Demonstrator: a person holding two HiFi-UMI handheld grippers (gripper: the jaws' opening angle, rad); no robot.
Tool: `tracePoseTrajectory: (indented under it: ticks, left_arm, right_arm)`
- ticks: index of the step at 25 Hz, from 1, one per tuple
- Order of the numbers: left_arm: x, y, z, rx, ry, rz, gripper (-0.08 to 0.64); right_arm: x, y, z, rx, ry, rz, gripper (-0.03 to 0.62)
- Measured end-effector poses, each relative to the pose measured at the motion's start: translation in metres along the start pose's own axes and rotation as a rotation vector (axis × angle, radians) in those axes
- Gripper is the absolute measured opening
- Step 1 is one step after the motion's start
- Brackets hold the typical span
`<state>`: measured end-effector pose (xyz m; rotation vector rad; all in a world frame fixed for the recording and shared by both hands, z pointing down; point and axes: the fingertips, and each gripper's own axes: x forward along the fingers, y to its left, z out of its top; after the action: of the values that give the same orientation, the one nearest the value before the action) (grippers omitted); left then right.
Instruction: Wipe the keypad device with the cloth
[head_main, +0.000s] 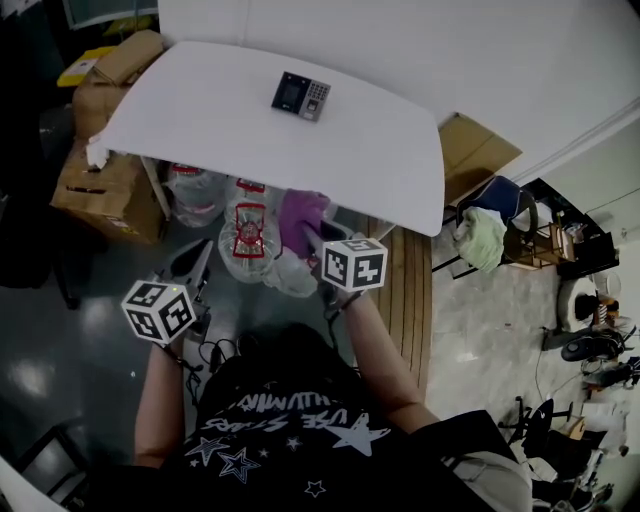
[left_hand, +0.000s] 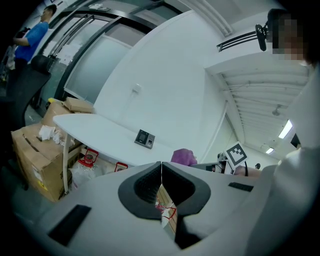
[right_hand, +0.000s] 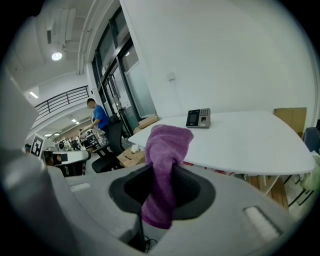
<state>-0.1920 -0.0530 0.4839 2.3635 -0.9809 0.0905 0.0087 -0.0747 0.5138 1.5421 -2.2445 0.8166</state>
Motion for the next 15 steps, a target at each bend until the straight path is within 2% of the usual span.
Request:
tracePoseTrajectory:
  ticks: [9, 15]
  left_arm:
    - [0.013, -0.011, 0.007, 0.005, -0.029, 0.039, 0.009]
    - [0.033, -0.039, 0.003, 0.016, -0.039, 0.067, 0.009]
  right_arm:
    - [0.0, 0.002, 0.02, -0.061, -0.01, 0.08, 0.098]
    - [-0.015, -0.023, 0.026, -0.069, -0.007, 0.123, 0.098]
